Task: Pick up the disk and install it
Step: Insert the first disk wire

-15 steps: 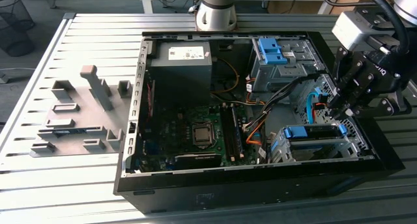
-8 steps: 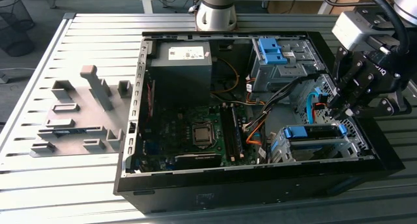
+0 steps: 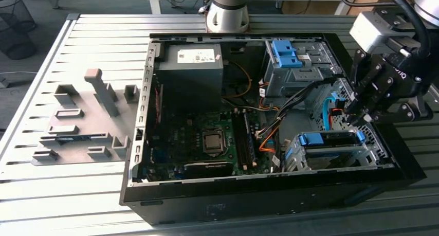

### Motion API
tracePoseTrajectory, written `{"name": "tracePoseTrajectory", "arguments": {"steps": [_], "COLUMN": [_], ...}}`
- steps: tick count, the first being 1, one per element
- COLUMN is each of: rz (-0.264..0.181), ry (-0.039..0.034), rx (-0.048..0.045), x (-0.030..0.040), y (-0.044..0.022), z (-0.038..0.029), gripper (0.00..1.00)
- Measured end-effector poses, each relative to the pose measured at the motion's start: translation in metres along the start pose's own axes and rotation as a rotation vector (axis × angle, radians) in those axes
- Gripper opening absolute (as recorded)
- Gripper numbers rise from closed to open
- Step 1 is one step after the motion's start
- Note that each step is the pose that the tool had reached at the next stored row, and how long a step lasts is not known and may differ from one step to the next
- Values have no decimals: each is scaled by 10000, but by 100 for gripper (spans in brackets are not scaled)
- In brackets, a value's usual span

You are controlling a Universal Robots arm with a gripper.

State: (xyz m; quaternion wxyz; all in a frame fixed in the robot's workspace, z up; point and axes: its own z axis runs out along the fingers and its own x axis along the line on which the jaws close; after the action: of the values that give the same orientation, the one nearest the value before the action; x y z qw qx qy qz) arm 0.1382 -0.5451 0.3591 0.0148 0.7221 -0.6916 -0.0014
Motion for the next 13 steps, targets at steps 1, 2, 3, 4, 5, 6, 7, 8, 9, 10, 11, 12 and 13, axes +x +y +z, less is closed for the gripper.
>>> {"name": "tracePoseTrajectory", "arguments": {"steps": [1, 2, 3, 4, 5, 6, 7, 8, 9, 10, 11, 12, 13], "rz": [-36, -85, -121, -146, -158, -170, -188, -224, -258, -282, -287, -288, -288], "ry": [1, 4, 5, 6, 7, 7, 7, 6, 9, 26, 38, 48, 53], "rx": [0, 1, 2, 2, 2, 3, 3, 4, 4, 4, 3, 3, 3], "x": [-2, -7, -16, -28, -44, -56, -61, -62, -62, -62, -62, -62, -62], "y": [-1, -2, -3, -4, -4, -5, -5, -5, -5, -6, -6, -6, -6], "z": [4, 7, 9, 10, 10, 10, 12, 19, 23, 26, 29, 33, 40], "gripper": [31, 31, 31, 31, 31, 31, 31, 31, 31, 31, 31, 31, 31]}}
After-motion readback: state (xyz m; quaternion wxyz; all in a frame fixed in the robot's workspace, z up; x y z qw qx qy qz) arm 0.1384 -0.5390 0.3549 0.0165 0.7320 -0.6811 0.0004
